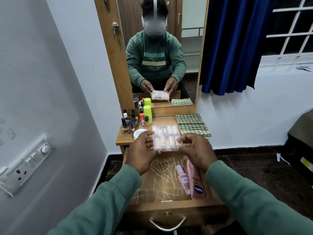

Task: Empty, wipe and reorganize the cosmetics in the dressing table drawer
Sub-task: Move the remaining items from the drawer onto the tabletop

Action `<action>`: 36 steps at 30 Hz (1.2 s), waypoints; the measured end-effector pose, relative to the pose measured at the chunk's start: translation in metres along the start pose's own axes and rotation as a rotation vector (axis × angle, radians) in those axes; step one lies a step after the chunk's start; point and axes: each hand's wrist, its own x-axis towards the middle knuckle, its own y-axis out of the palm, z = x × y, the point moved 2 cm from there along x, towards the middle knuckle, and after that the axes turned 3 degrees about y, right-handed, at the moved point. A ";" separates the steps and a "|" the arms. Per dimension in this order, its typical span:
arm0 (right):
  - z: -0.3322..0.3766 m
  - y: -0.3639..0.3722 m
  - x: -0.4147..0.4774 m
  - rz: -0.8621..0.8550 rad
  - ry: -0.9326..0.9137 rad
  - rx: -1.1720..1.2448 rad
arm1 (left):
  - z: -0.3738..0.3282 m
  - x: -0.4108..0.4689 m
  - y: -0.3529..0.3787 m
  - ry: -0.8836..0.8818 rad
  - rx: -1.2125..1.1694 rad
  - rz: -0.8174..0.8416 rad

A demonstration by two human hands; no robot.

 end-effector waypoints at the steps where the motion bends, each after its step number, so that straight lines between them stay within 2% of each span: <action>1: 0.002 -0.001 0.010 0.004 -0.006 -0.034 | -0.001 0.009 0.001 0.003 0.030 0.001; 7: 0.010 -0.003 0.066 0.018 -0.032 -0.244 | -0.002 0.054 0.009 0.010 0.245 -0.006; 12: 0.013 0.002 0.098 0.048 -0.004 -0.309 | 0.001 0.080 0.019 0.003 0.411 -0.071; 16: 0.012 0.007 0.110 0.010 -0.033 -0.337 | 0.001 0.090 0.026 0.034 0.543 -0.119; 23: -0.002 0.025 0.108 -0.082 -0.063 -0.445 | -0.001 0.094 0.041 0.156 0.790 -0.081; 30: -0.004 0.031 0.109 -0.141 -0.082 -0.518 | 0.000 0.086 0.052 0.177 0.853 -0.041; 36: 0.005 0.021 0.093 -0.097 -0.145 -0.532 | -0.006 0.047 0.056 0.348 0.756 -0.031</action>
